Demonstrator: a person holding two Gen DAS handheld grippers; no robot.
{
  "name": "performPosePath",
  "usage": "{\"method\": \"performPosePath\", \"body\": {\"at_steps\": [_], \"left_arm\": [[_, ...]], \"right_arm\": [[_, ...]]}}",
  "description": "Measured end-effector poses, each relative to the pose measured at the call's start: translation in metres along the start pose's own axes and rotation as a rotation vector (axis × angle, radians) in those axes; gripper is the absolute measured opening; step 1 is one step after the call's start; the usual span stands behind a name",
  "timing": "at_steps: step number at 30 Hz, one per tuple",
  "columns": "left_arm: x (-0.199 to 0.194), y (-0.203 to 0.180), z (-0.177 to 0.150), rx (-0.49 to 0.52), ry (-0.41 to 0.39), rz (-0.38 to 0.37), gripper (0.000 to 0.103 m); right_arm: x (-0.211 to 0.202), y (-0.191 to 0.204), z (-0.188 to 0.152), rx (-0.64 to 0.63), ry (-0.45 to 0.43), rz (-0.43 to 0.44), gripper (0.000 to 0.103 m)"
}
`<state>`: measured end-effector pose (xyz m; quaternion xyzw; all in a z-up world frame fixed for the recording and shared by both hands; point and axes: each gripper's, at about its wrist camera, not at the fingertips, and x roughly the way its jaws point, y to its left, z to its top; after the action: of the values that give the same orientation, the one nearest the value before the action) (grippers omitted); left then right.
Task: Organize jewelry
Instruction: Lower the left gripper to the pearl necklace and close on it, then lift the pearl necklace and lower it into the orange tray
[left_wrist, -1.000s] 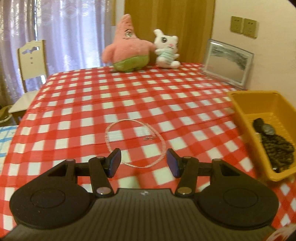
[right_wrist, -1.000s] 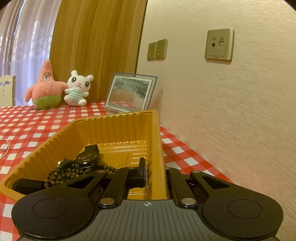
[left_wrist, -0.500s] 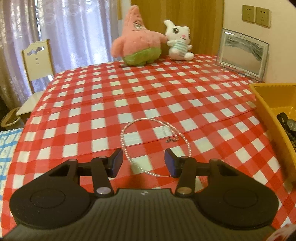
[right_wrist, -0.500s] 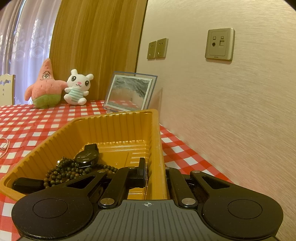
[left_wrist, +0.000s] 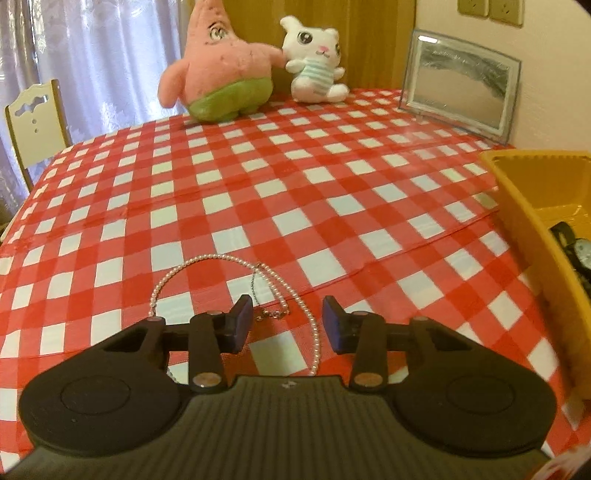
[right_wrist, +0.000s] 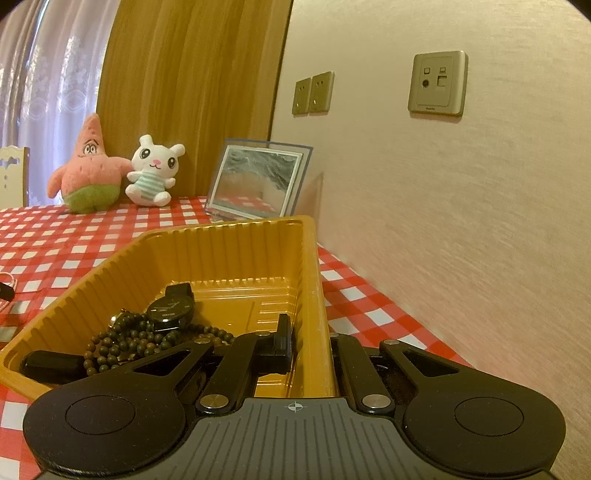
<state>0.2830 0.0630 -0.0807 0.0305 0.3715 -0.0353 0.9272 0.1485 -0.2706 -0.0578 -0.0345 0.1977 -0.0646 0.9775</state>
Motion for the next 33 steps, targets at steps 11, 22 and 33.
{"method": "performPosePath", "body": {"at_steps": [11, 22, 33], "left_arm": [[-0.016, -0.015, -0.02, 0.062, -0.014, -0.049, 0.002], [-0.038, -0.008, -0.01, 0.053, -0.036, -0.079, 0.001], [-0.112, 0.016, 0.032, 0.015, -0.195, -0.116, 0.001]], "right_arm": [[0.001, 0.0, 0.0, 0.0, -0.001, 0.0, 0.005], [0.0, 0.001, -0.001, 0.003, 0.002, 0.001, 0.005], [0.001, 0.003, 0.001, -0.007, -0.009, 0.003, 0.005]]}}
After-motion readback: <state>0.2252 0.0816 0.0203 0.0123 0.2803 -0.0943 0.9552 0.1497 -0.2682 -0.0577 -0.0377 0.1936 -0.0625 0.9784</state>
